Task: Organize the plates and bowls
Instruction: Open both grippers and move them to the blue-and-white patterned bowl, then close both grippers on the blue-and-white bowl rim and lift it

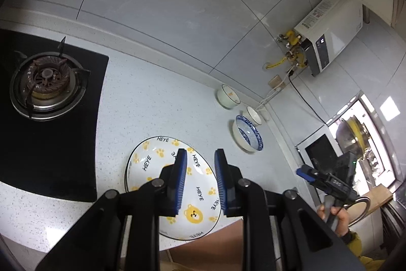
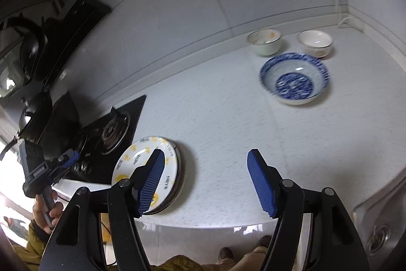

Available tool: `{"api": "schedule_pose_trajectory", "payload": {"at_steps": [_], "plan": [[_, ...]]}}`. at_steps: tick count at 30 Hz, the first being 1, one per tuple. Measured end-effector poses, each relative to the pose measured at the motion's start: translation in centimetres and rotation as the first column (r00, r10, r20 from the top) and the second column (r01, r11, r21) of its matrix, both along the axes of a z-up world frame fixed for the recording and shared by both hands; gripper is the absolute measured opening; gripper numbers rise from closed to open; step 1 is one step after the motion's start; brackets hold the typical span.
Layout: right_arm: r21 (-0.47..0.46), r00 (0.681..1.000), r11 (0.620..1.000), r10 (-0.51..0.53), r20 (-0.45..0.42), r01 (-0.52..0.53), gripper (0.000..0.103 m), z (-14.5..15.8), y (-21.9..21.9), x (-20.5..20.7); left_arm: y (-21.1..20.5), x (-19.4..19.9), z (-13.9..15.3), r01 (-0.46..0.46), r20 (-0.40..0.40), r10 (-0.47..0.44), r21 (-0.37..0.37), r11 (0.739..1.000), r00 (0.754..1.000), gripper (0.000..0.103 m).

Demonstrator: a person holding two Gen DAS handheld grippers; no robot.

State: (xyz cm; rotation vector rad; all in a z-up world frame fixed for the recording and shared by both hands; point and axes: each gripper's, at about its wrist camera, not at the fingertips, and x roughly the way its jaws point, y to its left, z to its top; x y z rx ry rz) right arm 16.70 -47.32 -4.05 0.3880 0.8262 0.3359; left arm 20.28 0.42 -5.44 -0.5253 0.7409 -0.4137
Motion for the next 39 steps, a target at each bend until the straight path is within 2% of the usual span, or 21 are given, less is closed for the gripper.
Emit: {"api": "schedule_pose_trajectory", "payload": {"at_steps": [2, 5, 6, 7, 8, 9, 10, 12, 17, 26, 32, 34, 39], "plan": [[0.0, 1.0, 1.0, -0.028, 0.014, 0.028, 0.068, 0.4, -1.7, 0.0, -1.3, 0.0, 0.5, -0.008, 0.025, 0.008, 0.005, 1.0, 1.0, 0.022], [0.011, 0.997, 0.998, -0.068, 0.028, 0.068, 0.069, 0.7, -4.6, 0.6, -4.2, 0.1, 1.4, -0.036, 0.056, 0.032, 0.076, 0.996, 0.998, 0.022], [0.019, 0.996, 0.997, -0.08, 0.031, 0.079, 0.069, 0.8, -5.7, 0.8, -5.5, 0.2, 1.8, -0.051, 0.078, 0.042, 0.113, 0.992, 0.996, 0.025], [0.024, 0.996, 0.996, -0.086, 0.033, 0.085, 0.069, 0.8, -6.6, 1.1, -6.8, 0.2, 2.3, -0.065, 0.101, 0.051, 0.148, 0.987, 0.994, 0.042], [0.024, 0.995, 0.996, -0.09, 0.036, 0.089, 0.069, 0.9, -7.7, 1.6, -8.2, 0.4, 2.8, -0.086, 0.126, 0.063, 0.185, 0.979, 0.99, 0.052], [0.02, 0.995, 0.996, -0.091, 0.037, 0.091, 0.07, 0.8, -8.4, 2.1, -9.5, 0.3, 3.1, -0.1, 0.148, 0.069, 0.213, 0.972, 0.987, 0.069], [0.014, 0.995, 0.996, -0.093, 0.038, 0.093, 0.073, 0.8, -9.1, 2.5, -10.6, 0.4, 3.3, -0.108, 0.164, 0.071, 0.233, 0.966, 0.984, 0.079], [0.013, 0.996, 0.996, -0.088, 0.029, 0.087, 0.074, 0.3, -10.4, 3.7, -13.4, 1.2, 3.6, -0.114, 0.174, 0.068, 0.269, 0.956, 0.982, 0.086], [0.021, 0.998, 0.998, -0.055, 0.001, 0.055, 0.074, -1.3, -13.3, 7.4, -19.2, 4.1, 3.2, -0.111, 0.158, 0.062, 0.325, 0.939, 0.985, 0.087], [0.033, 0.997, 0.999, 0.014, -0.07, -0.012, 0.075, -4.9, -16.8, 14.0, -28.4, 11.3, 0.2, -0.088, 0.037, 0.079, 0.393, 0.915, 0.996, 0.09], [0.04, 0.992, 0.998, 0.056, -0.114, -0.052, 0.076, -8.3, -18.4, 18.5, -32.7, 17.8, -3.9, -0.041, -0.13, 0.087, 0.32, 0.947, 0.988, 0.09], [0.041, 0.989, 0.997, 0.071, -0.132, -0.066, 0.077, -9.6, -18.6, 19.7, -34.2, 20.4, -6.2, -0.009, -0.211, 0.069, 0.272, 0.962, 0.975, 0.09], [0.073, 0.974, 0.992, 0.118, -0.195, -0.106, 0.077, -12.1, -18.5, 23.0, -36.7, 25.1, -11.0, 0.001, -0.329, 0.075, 0.226, 0.974, 0.941, 0.09]]}}
